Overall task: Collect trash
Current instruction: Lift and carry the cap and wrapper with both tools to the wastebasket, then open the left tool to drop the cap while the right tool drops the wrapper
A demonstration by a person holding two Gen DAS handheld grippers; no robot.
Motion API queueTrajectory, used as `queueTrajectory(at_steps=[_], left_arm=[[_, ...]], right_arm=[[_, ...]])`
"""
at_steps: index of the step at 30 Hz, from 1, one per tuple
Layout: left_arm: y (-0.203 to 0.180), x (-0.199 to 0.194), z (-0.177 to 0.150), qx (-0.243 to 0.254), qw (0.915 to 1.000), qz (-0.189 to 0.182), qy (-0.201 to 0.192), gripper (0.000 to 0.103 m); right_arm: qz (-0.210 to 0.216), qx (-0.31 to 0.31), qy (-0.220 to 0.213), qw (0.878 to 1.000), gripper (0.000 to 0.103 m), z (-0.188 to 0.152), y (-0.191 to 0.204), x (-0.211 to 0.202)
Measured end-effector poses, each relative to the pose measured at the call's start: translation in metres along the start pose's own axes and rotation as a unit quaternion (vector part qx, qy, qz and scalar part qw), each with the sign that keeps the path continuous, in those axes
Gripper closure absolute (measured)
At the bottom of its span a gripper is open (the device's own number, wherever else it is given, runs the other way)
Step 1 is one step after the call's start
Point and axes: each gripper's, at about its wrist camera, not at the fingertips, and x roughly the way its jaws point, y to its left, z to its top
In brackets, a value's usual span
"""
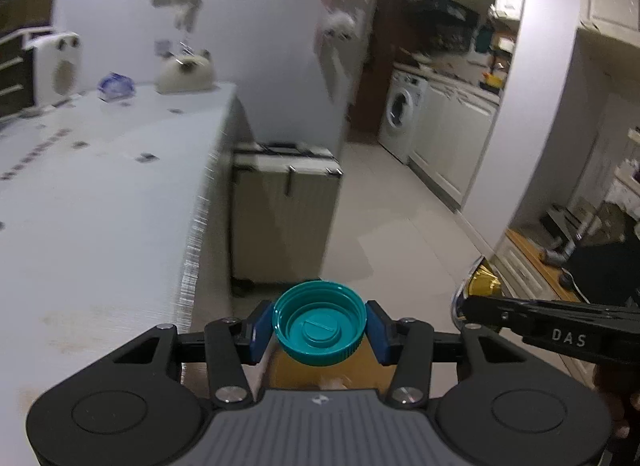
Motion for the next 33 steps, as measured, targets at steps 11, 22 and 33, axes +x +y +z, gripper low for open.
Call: queueTrajectory(at_steps=[11, 22, 33], left_arm=[[-0.017, 0.106, 0.015, -0.001, 0.9928, -0.038, 0.113, 0.053], [0.004, 0.179, 0.012, -0.036, 0.9834, -0.057, 0.168, 0.049], [0.02, 0.189, 0.007, -0.043, 0.9781, -0.006, 0.204, 0.014]], right_arm=[[-0.03, 0.044, 0.055, 0.997, 0.089, -0.022, -0.05, 0.039], [-0.041, 0.078, 0.109, 0.99, 0.089, -0.029, -0.074, 0.094], [-0.059, 0.048, 0.154, 0.985, 0.089, -0.026, -0.076, 0.164]])
